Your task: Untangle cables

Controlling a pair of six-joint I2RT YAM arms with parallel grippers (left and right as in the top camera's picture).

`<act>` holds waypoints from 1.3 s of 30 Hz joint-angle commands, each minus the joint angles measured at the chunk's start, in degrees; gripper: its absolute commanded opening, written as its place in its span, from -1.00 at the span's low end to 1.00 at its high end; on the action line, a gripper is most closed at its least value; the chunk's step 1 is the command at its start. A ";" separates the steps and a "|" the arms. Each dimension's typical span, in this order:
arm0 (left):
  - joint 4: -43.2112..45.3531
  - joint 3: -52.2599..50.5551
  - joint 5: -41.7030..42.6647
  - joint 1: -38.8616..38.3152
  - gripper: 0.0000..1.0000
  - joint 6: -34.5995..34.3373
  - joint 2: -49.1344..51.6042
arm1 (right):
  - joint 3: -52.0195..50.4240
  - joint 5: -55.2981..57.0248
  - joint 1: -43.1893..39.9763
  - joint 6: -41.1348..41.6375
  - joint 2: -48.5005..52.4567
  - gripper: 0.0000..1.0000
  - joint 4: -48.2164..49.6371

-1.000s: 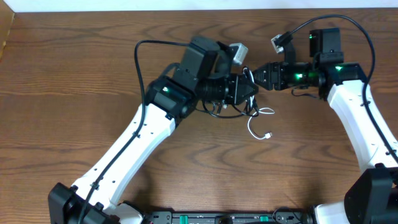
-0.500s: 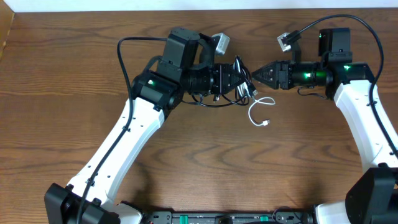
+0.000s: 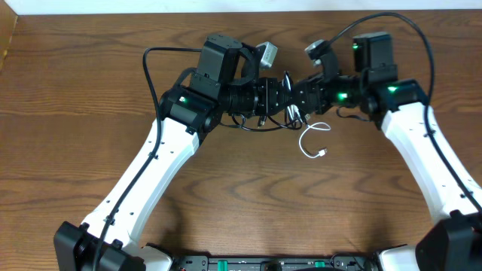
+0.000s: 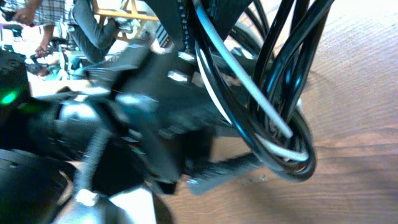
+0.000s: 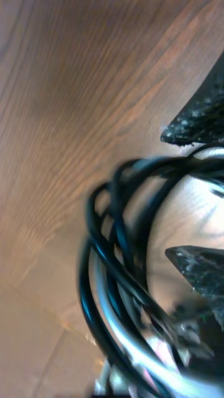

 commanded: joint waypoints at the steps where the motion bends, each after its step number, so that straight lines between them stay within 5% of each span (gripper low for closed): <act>1: -0.02 0.52 3.48 0.24 -0.85 -0.76 -1.05 | 0.07 5.46 1.31 0.24 1.33 -0.19 1.55; 8: -0.22 0.52 4.26 0.24 -0.85 -0.90 -1.05 | 0.07 9.09 1.40 2.21 1.31 -0.60 3.74; 11: -0.72 0.52 4.15 0.48 -0.85 -0.87 -1.05 | 0.07 9.07 1.16 2.19 1.18 -0.98 3.48; 21: -9.60 0.52 -4.22 6.19 -0.85 1.29 -1.05 | 0.07 4.76 -2.16 -0.59 -6.64 -0.98 -2.47; 33: -13.70 0.50 -9.55 7.89 -0.85 9.05 -1.03 | 0.07 -19.30 -9.27 -4.66 -10.78 -0.98 -3.96; 39: -15.98 0.50 -9.53 7.89 -0.85 13.09 -1.03 | 0.07 -20.31 -15.06 7.54 -10.73 -0.98 -1.20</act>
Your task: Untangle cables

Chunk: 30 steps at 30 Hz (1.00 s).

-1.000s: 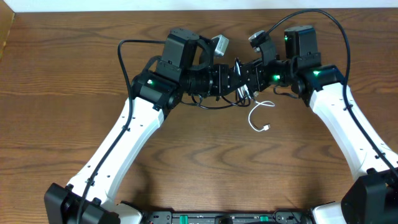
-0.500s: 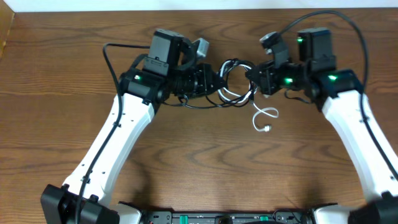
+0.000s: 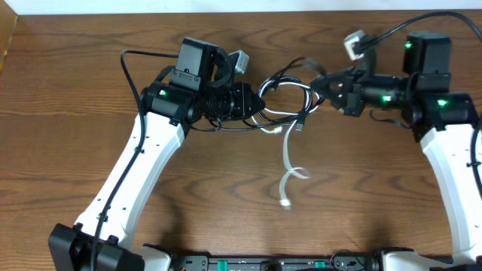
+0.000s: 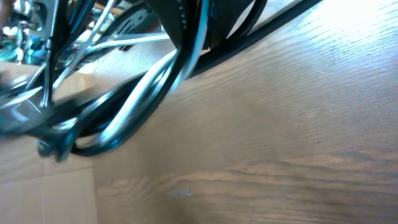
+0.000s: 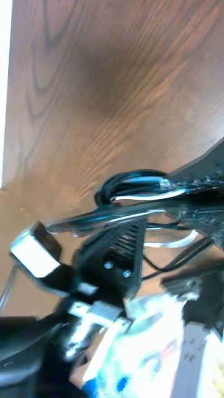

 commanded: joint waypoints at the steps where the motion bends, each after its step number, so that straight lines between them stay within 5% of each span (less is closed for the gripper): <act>1: -1.29 0.48 -3.85 1.05 -0.85 4.07 -1.03 | 0.31 -0.85 -4.66 9.88 -0.63 -0.98 0.90; 5: -1.25 0.48 -3.80 1.05 -0.85 5.68 -1.03 | 0.31 13.68 -6.67 22.73 -0.57 -0.98 -3.41; 12: -0.39 0.48 -3.19 1.05 -0.86 7.65 -1.03 | 0.28 31.82 -3.08 22.97 1.97 -0.98 -13.27; 21: 4.83 0.48 2.93 1.05 -0.85 7.65 -1.03 | 0.28 30.97 2.12 19.63 8.55 -0.95 -13.84; 23: 7.13 0.48 5.77 1.05 -0.86 7.65 -1.01 | 0.28 28.52 2.49 15.98 9.03 -0.62 -13.44; 25: 10.54 0.48 9.51 1.05 -0.85 7.65 -1.03 | 0.42 21.88 2.64 6.73 9.03 0.19 -13.27; 30: 11.89 0.48 10.40 1.05 -0.85 7.61 -1.03 | 0.79 18.18 2.62 -0.68 8.09 0.52 -13.90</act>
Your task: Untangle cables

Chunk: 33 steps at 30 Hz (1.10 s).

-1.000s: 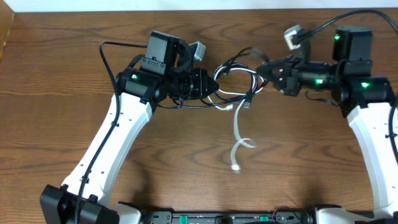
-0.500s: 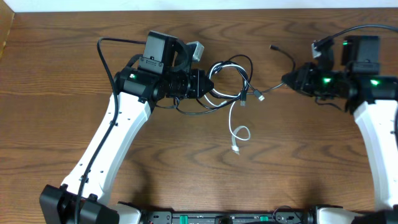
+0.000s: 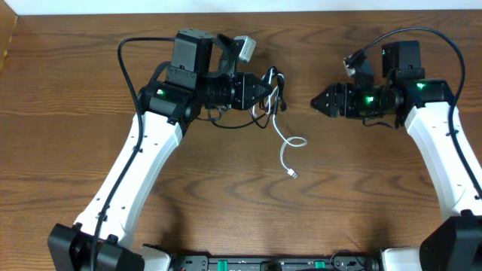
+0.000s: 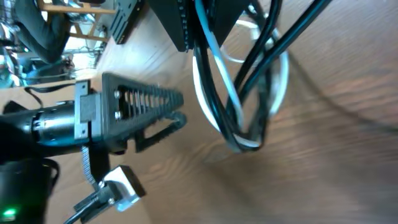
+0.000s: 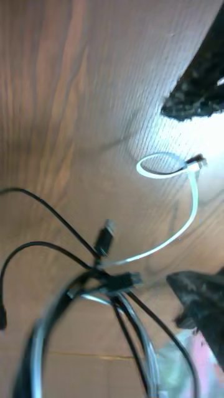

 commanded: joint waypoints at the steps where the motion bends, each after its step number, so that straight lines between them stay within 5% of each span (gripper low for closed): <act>1: 0.48 0.52 3.67 0.28 -0.85 1.09 -1.03 | 0.81 -4.83 0.44 -8.72 -1.25 0.53 0.00; 17: 3.82 0.52 6.78 0.28 -0.85 -7.15 -1.03 | 0.74 -1.75 8.41 1.09 2.58 0.32 10.51; 27: 3.72 0.52 7.23 0.28 -0.85 -7.13 -1.03 | 0.74 13.94 11.06 8.55 4.74 -0.34 11.26; 31: 3.69 0.52 7.21 0.28 -0.85 -7.10 -1.03 | 0.74 13.99 11.06 8.52 4.83 -0.95 10.99; 33: 3.65 0.52 7.21 0.28 -0.85 -7.10 -1.03 | 0.74 13.97 11.02 8.55 4.81 -0.98 11.02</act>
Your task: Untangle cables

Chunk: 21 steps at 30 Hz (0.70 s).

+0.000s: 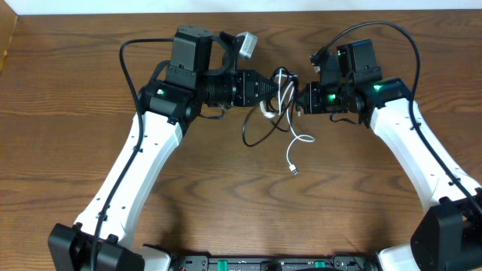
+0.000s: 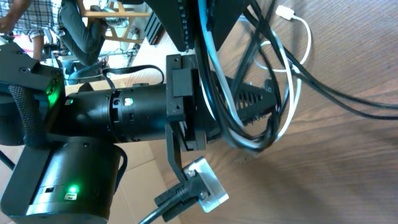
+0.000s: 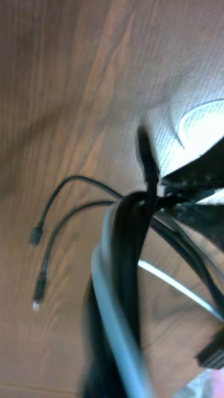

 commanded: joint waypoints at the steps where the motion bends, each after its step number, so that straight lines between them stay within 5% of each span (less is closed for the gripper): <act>1: 0.17 0.52 1.55 0.31 -0.85 -0.48 -1.03 | 0.76 3.04 -0.13 0.96 0.68 -0.98 -0.17; 21: -5.73 0.52 -10.69 0.37 -0.85 3.87 -1.03 | 0.74 20.57 -9.62 -0.79 -2.62 -0.98 -13.88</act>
